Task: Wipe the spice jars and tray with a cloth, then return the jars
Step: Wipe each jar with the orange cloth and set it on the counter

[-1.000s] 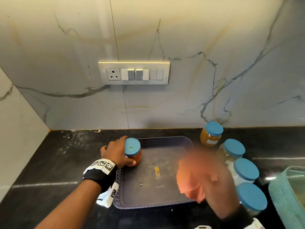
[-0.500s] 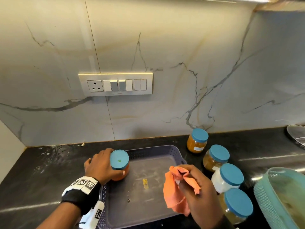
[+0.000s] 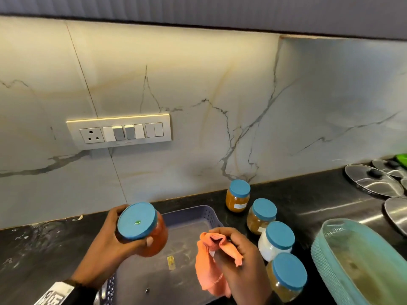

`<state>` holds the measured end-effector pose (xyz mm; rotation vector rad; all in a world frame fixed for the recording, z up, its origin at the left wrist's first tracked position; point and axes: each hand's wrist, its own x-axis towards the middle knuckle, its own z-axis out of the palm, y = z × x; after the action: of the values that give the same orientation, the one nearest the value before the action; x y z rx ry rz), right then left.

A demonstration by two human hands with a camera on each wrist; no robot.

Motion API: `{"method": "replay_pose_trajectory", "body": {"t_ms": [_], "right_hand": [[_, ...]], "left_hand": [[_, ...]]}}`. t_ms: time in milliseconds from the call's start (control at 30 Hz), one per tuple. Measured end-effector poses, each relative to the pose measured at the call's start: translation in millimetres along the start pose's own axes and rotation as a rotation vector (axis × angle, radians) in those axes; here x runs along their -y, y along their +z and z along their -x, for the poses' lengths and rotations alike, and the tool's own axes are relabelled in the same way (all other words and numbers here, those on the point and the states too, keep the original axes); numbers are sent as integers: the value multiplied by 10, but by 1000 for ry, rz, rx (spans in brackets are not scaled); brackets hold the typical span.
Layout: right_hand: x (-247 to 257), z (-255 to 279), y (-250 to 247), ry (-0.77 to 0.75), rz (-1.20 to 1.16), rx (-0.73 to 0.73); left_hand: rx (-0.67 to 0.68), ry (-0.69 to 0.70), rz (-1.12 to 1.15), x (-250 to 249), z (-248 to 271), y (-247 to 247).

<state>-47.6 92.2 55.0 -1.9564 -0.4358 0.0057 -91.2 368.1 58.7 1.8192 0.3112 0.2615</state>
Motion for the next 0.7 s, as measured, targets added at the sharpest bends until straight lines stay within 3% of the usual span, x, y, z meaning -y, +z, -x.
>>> {"method": "replay_pose_trajectory", "body": {"t_ms": [200,333,467,600,700], "right_hand": [[5,90,-232,-11,-32,-45],[-54,114,-401,21,-46,-61],[-107,151,-652,-51,-68,-66],[-209,131,-851,-102,-194,-187],[-237,95,-932,-102,-194,-198]], "left_hand": [[80,-6,335,-286,319,394],[101,73,404,-468,433,682],[59,193,337,-679,559,991],[-18,344,154,-674,604,1227],[-49,363,65,-636,665,1298]]}}
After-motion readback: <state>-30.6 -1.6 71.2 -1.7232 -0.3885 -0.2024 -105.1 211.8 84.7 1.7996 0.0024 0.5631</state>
